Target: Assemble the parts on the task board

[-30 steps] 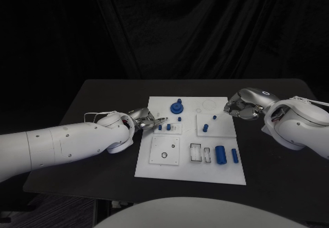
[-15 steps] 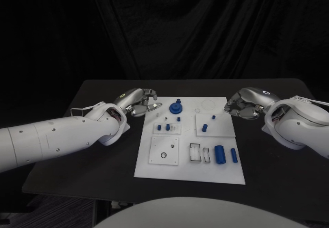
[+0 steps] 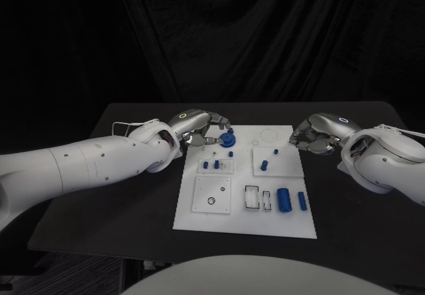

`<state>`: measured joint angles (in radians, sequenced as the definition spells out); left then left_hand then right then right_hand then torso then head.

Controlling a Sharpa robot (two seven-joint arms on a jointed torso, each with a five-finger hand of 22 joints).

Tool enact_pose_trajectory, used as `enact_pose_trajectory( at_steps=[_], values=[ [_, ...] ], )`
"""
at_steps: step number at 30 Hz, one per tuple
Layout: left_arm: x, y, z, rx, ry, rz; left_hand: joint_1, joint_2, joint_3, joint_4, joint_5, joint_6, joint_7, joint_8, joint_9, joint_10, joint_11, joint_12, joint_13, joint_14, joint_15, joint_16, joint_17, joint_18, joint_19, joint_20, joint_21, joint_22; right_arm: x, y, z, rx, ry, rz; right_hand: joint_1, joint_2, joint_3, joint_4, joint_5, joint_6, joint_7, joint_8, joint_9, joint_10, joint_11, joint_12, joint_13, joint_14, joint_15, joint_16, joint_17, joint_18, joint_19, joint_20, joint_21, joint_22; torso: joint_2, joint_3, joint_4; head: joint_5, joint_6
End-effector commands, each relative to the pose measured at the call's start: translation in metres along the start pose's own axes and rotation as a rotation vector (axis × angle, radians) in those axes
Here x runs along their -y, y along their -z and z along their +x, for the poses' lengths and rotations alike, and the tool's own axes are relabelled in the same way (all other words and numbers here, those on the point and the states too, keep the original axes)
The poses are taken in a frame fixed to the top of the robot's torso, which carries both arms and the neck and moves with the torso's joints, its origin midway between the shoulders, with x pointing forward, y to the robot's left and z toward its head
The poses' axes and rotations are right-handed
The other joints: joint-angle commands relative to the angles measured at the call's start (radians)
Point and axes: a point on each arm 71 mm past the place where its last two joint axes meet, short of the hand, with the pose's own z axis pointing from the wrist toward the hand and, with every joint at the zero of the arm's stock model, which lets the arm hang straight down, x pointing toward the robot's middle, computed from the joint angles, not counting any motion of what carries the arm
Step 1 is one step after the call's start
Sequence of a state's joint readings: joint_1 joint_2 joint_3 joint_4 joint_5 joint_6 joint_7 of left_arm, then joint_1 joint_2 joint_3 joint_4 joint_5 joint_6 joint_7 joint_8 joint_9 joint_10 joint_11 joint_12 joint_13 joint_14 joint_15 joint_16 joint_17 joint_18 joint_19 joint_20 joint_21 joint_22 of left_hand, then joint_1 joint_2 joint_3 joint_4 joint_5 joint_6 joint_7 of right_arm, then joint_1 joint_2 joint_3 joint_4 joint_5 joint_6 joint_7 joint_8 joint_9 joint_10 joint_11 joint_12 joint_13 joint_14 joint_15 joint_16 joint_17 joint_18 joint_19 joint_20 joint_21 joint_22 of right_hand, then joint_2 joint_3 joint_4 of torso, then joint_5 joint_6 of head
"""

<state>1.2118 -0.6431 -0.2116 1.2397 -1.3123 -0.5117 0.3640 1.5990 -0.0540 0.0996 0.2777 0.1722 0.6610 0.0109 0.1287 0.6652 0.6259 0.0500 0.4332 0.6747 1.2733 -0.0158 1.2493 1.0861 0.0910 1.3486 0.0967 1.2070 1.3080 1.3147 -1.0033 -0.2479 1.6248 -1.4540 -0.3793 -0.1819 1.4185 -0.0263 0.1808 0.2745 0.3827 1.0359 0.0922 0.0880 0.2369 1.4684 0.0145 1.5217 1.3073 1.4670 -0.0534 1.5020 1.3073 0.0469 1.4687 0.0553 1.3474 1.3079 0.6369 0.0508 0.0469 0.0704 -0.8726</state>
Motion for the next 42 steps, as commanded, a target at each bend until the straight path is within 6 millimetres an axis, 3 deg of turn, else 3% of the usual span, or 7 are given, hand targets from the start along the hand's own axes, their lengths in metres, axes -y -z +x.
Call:
enact_pose_trajectory(
  at_steps=[1, 4, 6, 17, 22, 26, 42],
  values=[
    [0.007, -0.008, 0.012, -0.107, -0.095, 0.083, 0.021, -0.016, 0.024, -0.007, 0.044, 0.053, -0.018, -0.045, -0.073, 0.01, 0.004, -0.013, -0.072, 0.025, -0.001, 0.02, 0.019, -0.015, 0.019, -0.004, 0.021, 0.163, 0.001, 0.001, 0.0, 0.012, -0.001, -0.004, 0.003, -0.004, 0.006, 0.001, 0.006, 0.006, 0.003, -0.001, 0.0, 0.057, -0.001, -0.002, 0.206, 0.082, 0.0, -0.004, 0.167, 0.005, 0.014, 0.0, -0.001, 0.194, 0.001, 0.0007, 0.0005, -0.001, 0.0],
    [0.01, -0.015, 0.017, -0.13, -0.106, 0.074, 0.02, -0.024, 0.029, -0.013, 0.062, 0.059, -0.022, -0.057, -0.089, 0.006, 0.009, -0.015, -0.088, 0.035, 0.001, 0.031, 0.03, -0.02, 0.033, -0.005, 0.043, 0.169, 0.001, 0.002, 0.0, 0.013, -0.002, -0.005, 0.004, -0.004, 0.007, 0.001, 0.006, 0.007, 0.003, 0.0, 0.0, 0.057, -0.001, -0.002, 0.206, 0.082, 0.0, -0.003, 0.168, 0.004, 0.015, 0.0, 0.0, 0.195, 0.003, 0.0003, -0.0017, 0.002, 0.0],
    [0.011, -0.019, 0.02, -0.141, -0.11, 0.063, 0.016, -0.028, 0.031, -0.015, 0.068, 0.06, -0.02, -0.062, -0.099, 0.003, 0.014, -0.016, -0.097, 0.045, 0.003, 0.042, 0.042, -0.021, 0.039, -0.005, 0.052, 0.172, 0.001, 0.002, 0.0, 0.013, -0.002, -0.005, 0.004, -0.004, 0.007, 0.001, 0.006, 0.007, 0.003, 0.0, 0.0, 0.057, -0.001, -0.002, 0.206, 0.082, 0.0, -0.003, 0.168, 0.004, 0.015, 0.0, 0.0, 0.195, 0.005, -0.0032, 0.0016, -0.002, 0.0],
    [0.014, -0.033, 0.031, -0.194, -0.109, 0.009, -0.012, -0.032, 0.03, -0.025, 0.063, 0.076, 0.001, -0.061, -0.131, 0.022, 0.034, 0.006, -0.116, 0.057, 0.014, 0.058, 0.051, -0.025, 0.051, 0.006, 0.07, 0.175, 0.0, 0.003, 0.0, 0.013, -0.004, -0.006, 0.004, -0.004, 0.007, 0.001, 0.007, 0.008, 0.002, 0.0, 0.0, 0.057, -0.001, -0.002, 0.206, 0.082, 0.0, -0.003, 0.168, 0.005, 0.014, 0.0, -0.001, 0.194, 0.018, -0.0108, -0.0022, 0.006, 0.0],
    [0.015, -0.034, 0.036, -0.216, -0.103, -0.002, -0.019, -0.031, 0.034, -0.03, 0.064, 0.098, 0.007, -0.058, -0.141, 0.04, 0.035, 0.027, -0.113, 0.062, 0.015, 0.064, 0.056, -0.026, 0.057, 0.009, 0.079, 0.177, 0.0, 0.004, 0.0, 0.012, -0.004, -0.005, 0.004, -0.004, 0.007, 0.001, 0.007, 0.008, 0.002, 0.0, 0.0, 0.057, -0.001, -0.002, 0.206, 0.082, 0.0, -0.003, 0.168, 0.005, 0.014, 0.0, -0.001, 0.194, 0.021, -0.0112, -0.0051, 0.005, 0.0],
    [0.015, -0.035, 0.04, -0.234, -0.098, -0.013, -0.025, -0.032, 0.037, -0.034, 0.066, 0.114, 0.013, -0.055, -0.148, 0.055, 0.035, 0.046, -0.106, 0.062, 0.014, 0.065, 0.053, -0.026, 0.058, 0.01, 0.081, 0.177, 0.001, 0.004, 0.0, 0.011, -0.004, -0.004, 0.004, -0.004, 0.007, 0.001, 0.007, 0.008, 0.002, 0.0, 0.0, 0.057, -0.001, -0.002, 0.206, 0.082, 0.0, -0.003, 0.168, 0.005, 0.014, 0.0, -0.001, 0.194, 0.019, -0.0105, -0.0021, 0.003, 0.0],
    [0.013, -0.033, 0.049, -0.256, -0.089, -0.03, -0.036, -0.025, 0.063, -0.051, 0.083, 0.196, 0.039, -0.039, -0.166, 0.09, 0.03, 0.115, -0.064, 0.068, 0.011, 0.071, 0.053, -0.027, 0.064, 0.009, 0.093, 0.179, 0.0, 0.003, 0.0, 0.01, -0.003, -0.006, 0.003, -0.006, 0.007, 0.001, 0.009, 0.009, 0.002, 0.0, 0.0, 0.057, -0.001, -0.002, 0.205, 0.082, -0.001, -0.004, 0.166, 0.005, 0.014, 0.0, -0.001, 0.194, 0.017, -0.0116, -0.003, 0.003, 0.0]
  ],
)
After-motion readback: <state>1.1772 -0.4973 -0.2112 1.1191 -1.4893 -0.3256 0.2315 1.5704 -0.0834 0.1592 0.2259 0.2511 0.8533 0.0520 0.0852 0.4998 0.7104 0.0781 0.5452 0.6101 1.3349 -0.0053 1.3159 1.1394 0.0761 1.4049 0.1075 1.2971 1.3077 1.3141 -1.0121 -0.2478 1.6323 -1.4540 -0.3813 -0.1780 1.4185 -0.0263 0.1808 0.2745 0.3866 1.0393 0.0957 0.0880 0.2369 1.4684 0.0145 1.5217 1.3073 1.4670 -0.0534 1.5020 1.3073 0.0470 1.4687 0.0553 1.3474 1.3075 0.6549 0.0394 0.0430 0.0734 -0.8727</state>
